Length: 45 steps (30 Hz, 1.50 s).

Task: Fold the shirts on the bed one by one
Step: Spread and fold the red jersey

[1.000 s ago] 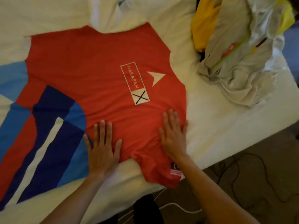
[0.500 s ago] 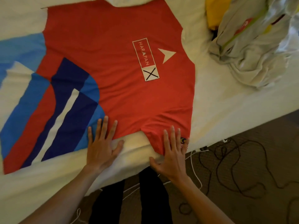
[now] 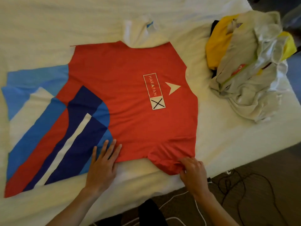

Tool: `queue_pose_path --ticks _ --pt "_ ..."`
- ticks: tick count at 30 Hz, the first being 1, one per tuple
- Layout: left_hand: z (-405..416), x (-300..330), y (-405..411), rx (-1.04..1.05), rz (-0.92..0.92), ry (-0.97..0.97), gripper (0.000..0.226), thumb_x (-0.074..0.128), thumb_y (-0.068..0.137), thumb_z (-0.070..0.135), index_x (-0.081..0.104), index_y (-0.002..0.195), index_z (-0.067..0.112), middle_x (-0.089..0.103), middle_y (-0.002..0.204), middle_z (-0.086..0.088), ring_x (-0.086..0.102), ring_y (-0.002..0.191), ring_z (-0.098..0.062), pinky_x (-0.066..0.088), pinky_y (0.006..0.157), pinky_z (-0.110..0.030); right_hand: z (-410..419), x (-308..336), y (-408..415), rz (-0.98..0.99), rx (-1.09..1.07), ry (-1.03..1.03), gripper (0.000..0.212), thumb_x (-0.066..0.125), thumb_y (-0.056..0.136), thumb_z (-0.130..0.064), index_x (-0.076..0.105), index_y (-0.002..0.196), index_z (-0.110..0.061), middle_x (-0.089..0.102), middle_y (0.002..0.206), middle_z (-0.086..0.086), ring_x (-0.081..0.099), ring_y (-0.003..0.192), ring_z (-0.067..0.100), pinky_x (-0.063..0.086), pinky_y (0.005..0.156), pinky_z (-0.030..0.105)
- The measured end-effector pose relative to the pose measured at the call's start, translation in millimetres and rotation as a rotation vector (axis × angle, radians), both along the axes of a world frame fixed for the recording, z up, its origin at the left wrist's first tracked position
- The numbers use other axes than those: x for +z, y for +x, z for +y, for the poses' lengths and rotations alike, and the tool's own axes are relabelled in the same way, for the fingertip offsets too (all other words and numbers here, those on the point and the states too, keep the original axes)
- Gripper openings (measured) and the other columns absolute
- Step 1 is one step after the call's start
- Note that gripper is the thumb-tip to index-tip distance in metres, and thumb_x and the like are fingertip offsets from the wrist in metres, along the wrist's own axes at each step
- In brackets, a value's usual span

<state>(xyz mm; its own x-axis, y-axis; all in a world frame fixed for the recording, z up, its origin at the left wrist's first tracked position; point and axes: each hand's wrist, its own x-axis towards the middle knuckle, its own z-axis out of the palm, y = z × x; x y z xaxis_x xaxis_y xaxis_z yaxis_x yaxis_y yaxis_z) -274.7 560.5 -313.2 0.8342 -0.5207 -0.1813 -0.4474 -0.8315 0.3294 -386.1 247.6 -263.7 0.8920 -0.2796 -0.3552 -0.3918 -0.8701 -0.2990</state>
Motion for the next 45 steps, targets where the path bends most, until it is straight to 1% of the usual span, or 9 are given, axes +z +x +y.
queue_pose_path --ticks 4,7,10,16,22,32,35,39,45 --pt "1 10 29 0.024 -0.099 -0.269 0.039 0.05 0.082 0.03 0.079 0.1 0.01 0.076 0.103 -0.003 0.072 0.099 -0.022 0.043 0.104 -0.056 -40 29 86 0.343 0.114 0.088 0.022 0.057 0.078 -0.015 0.07 0.093 -0.025 0.07 0.09 -0.003 0.064 0.082 0.025 0.053 0.068 0.035" --pt "-4 25 70 0.191 0.089 -0.348 0.036 0.055 0.07 0.041 0.079 0.079 0.015 0.073 0.071 0.006 0.068 0.061 -0.015 0.06 0.068 -0.044 -62 49 171 0.471 0.258 0.169 0.022 0.059 0.077 -0.01 0.074 0.087 -0.022 0.071 0.085 -0.006 0.066 0.083 0.021 0.056 0.074 0.035" --pt "-13 30 111 0.246 0.252 -0.385 0.019 0.056 0.066 0.041 0.07 0.066 0.028 0.06 0.053 0.013 0.055 0.049 -0.004 0.049 0.053 -0.025 -69 60 249 0.319 0.293 0.148 0.019 0.061 0.075 -0.012 0.075 0.086 -0.019 0.072 0.084 -0.001 0.066 0.082 0.023 0.056 0.076 0.039" --pt "-31 14 158 0.503 0.278 -0.264 0.009 0.075 0.081 0.017 0.07 0.084 0.023 0.063 0.063 0.011 0.059 0.06 -0.006 0.041 0.062 -0.033 -47 40 273 -0.259 0.017 -0.073 0.07 0.061 0.078 -0.016 0.042 0.145 -0.024 0.04 0.149 -0.001 0.04 0.132 0.025 0.036 0.102 0.044" --pt "-42 3 157 0.468 0.262 -0.242 0.015 0.074 0.085 0.032 0.061 0.087 0.037 0.061 0.068 0.016 0.058 0.062 -0.011 0.041 0.057 -0.032 -48 -12 186 -0.045 -0.37 -0.018 0.066 0.062 0.084 -0.031 0.038 0.144 -0.018 0.041 0.146 0.003 0.035 0.133 0.028 0.035 0.105 0.05" --pt "-38 -1 147 0.402 0.142 -0.259 0.008 0.071 0.086 0.019 0.066 0.092 0.022 0.059 0.07 0.013 0.059 0.061 -0.014 0.038 0.053 -0.029 -82 -23 190 -0.005 -0.424 -0.149 0.03 0.048 0.097 -0.01 0.054 0.126 -0.012 0.055 0.126 0.015 0.049 0.116 0.036 0.041 0.096 0.051" --pt "-21 10 135 0.359 0.047 -0.167 0.027 0.075 0.075 0.003 0.069 0.1 0.009 0.068 0.092 -0.006 0.065 0.084 -0.033 0.051 0.068 -0.041 -27 -20 195 -0.108 -0.219 -0.301 0.059 0.059 0.085 -0.012 0.044 0.142 -0.015 0.04 0.147 0.016 0.037 0.134 0.038 0.032 0.103 0.057" --pt "22 21 114 0.343 -0.056 0.091 0.057 0.08 0.06 -0.002 0.067 0.114 0.006 0.066 0.105 -0.01 0.063 0.089 -0.038 0.049 0.069 -0.047 66 -26 204 -0.316 0.32 -0.062 0.062 0.072 0.07 -0.009 0.061 0.131 -0.014 0.055 0.139 0.014 0.054 0.124 0.036 0.045 0.094 0.051" --pt "108 41 98 0.55 0.044 0.287 0.048 0.073 0.067 -0.006 0.069 0.113 0.008 0.067 0.107 -0.014 0.062 0.1 -0.041 0.047 0.079 -0.051 148 -34 240 -0.062 0.452 -0.071 0.057 0.057 0.085 -0.019 0.05 0.142 -0.022 0.049 0.145 0.0 0.042 0.135 0.027 0.029 0.107 0.055"
